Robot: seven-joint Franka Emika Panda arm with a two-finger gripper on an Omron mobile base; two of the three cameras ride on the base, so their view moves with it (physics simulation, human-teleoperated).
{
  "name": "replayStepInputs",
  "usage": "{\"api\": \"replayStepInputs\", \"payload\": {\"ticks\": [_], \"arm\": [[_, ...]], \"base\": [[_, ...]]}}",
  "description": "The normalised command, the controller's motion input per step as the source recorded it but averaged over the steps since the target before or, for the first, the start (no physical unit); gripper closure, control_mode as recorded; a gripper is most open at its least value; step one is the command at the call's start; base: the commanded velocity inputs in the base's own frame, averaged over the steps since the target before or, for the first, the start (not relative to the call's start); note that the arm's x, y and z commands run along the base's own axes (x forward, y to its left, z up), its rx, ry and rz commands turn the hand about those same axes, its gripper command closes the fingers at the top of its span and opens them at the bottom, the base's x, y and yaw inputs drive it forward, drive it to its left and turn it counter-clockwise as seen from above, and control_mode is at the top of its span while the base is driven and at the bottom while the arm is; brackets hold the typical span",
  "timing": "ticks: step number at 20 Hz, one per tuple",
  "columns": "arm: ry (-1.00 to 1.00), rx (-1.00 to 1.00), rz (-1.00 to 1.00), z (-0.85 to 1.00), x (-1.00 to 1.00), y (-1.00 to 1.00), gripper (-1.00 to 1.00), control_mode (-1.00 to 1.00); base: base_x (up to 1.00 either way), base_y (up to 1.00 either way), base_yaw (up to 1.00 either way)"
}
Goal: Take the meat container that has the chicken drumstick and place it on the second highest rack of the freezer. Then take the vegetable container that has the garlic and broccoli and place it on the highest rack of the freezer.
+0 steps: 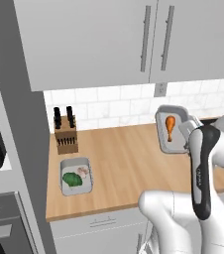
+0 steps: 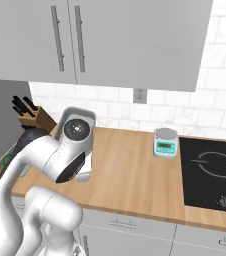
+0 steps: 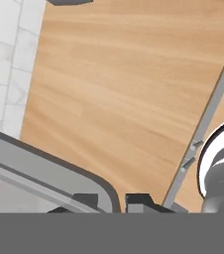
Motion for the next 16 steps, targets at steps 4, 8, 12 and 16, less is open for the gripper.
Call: {"api": "replayStepInputs", "payload": {"ticks": [4,8,12,16], "arm": [[-0.17,0.0,0.02,0.13,-0.17,-0.07,1.0,-1.0],[-0.2,0.0,0.05,0.21,-0.22,0.0,1.0,-1.0],[0.0,0.0,0.0,0.0,0.0,0.0,1.0,1.0],[0.0,0.0,0.0,0.0,0.0,0.0,1.0,1.0]], "base": [[0.0,0.0,0.0],[0.0,0.0,0.0],[-0.51,0.22,0.16],[-0.57,0.68,0.2]]}}
